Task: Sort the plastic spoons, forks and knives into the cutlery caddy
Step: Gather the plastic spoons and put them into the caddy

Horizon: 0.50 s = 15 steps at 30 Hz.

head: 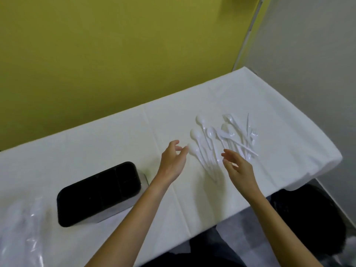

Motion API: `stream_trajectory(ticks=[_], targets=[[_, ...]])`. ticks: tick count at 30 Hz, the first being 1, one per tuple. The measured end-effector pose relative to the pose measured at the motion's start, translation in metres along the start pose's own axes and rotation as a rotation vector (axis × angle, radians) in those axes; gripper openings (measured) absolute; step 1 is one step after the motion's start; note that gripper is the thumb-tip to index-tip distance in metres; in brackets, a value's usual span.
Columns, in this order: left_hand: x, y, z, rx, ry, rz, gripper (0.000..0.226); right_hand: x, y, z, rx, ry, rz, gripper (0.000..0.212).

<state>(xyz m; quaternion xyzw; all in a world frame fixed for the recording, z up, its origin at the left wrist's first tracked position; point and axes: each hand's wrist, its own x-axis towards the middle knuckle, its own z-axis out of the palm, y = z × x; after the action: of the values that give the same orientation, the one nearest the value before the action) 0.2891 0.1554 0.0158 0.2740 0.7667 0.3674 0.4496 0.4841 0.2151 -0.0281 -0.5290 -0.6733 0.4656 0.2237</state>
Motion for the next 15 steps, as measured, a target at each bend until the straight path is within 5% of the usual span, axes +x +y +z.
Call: stream_trajectory(ticks=[6,15], targets=[[0.037,-0.02,0.055,0.233,0.126,-0.118,0.053,0.066,0.008,-0.012,-0.195,-0.082,-0.015,0.023],[0.052,-0.021,0.081,0.508,0.334,-0.053,0.042,0.106,0.006,0.006,-0.49,-0.27,0.043,0.021]])
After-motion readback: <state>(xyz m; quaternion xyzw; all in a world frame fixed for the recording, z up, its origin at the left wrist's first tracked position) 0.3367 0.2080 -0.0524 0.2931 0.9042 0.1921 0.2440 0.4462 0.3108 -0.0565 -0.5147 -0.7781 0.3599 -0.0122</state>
